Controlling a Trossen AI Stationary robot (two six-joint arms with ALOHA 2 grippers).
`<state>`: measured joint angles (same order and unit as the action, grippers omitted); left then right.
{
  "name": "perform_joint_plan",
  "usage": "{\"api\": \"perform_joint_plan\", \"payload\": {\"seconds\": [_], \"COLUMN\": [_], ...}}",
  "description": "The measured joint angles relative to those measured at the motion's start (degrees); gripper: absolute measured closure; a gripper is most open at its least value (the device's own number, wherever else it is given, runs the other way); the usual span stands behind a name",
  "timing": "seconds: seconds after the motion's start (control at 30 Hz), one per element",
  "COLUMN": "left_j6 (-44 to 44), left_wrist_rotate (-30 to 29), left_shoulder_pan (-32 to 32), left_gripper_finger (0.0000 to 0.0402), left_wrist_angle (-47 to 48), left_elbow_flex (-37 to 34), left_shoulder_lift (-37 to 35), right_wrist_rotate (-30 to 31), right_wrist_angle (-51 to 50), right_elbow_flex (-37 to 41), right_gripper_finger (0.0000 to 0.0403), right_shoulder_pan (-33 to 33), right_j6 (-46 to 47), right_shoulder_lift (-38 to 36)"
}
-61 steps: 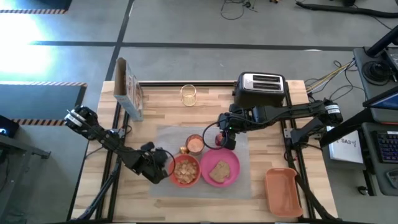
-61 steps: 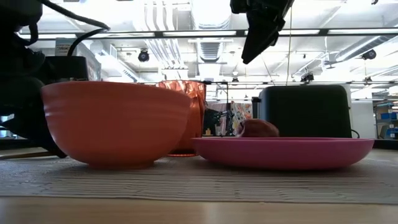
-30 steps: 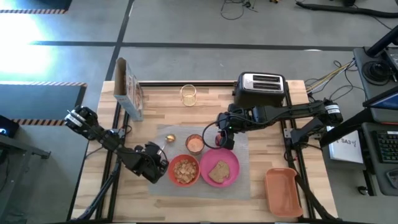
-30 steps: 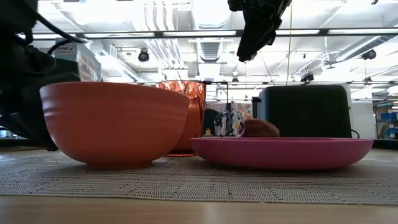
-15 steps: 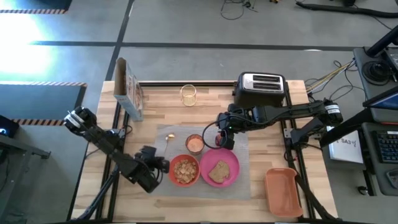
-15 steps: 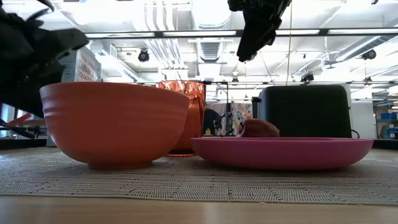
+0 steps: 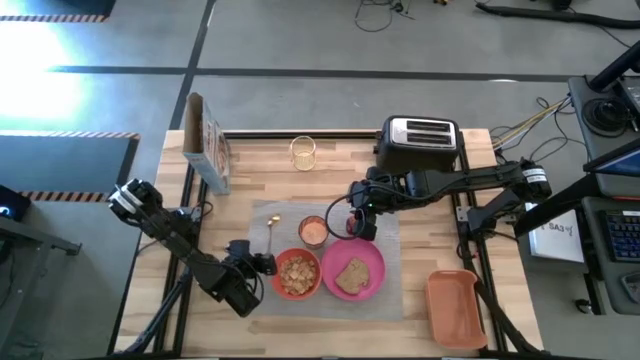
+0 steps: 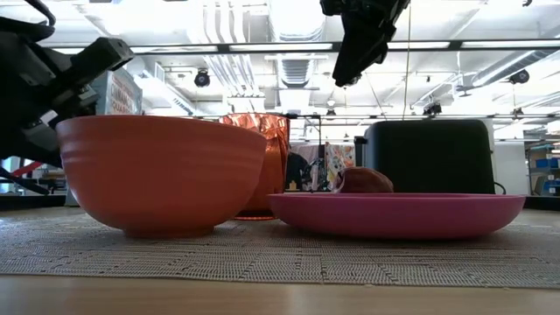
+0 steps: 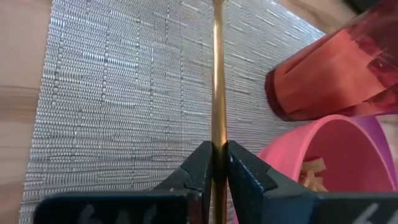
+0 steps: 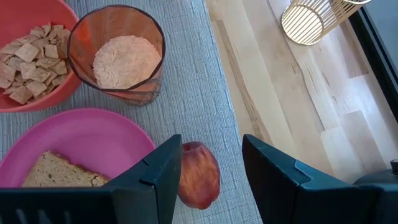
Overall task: Arrange a breakfast setting
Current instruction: Put the golden spoon to the left of the orange bowl on the gray mat
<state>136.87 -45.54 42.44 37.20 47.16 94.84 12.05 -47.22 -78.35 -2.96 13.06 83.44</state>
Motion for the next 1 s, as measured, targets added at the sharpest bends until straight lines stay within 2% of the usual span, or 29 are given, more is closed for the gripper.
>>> {"api": "perform_joint_plan", "payload": {"seconds": [0.23, 0.43, 0.57, 0.77, 1.0], "left_j6": [0.4, -2.1, -5.2, -17.7, -27.9], "left_wrist_rotate": [1.5, 2.9, 6.0, 12.2, 13.2], "left_shoulder_pan": [0.0, 0.1, 0.2, 0.2, 0.3], "left_gripper_finger": [0.0345, 0.0345, 0.0343, 0.0322, 0.0298], "left_wrist_angle": [-0.2, 0.4, -0.2, -7.6, -10.3], "left_elbow_flex": [0.0, 0.0, 0.0, 0.0, 0.0], "left_shoulder_lift": [0.5, 0.5, 0.5, 0.3, 0.3], "right_wrist_rotate": [0.0, 0.0, 0.0, 0.0, 0.0], "right_wrist_angle": [0.0, 0.1, 0.1, 0.2, 0.4], "right_elbow_flex": [0.0, 0.0, 0.0, 0.0, 0.0], "right_gripper_finger": [0.0243, 0.0243, 0.0243, 0.0243, 0.0243], "right_shoulder_pan": [0.0, 0.0, 0.0, 0.0, 0.0], "right_j6": [0.0, 0.0, 0.0, 0.0, 0.0], "right_shoulder_lift": [0.0, 0.0, 0.0, 0.0, 0.0]}}
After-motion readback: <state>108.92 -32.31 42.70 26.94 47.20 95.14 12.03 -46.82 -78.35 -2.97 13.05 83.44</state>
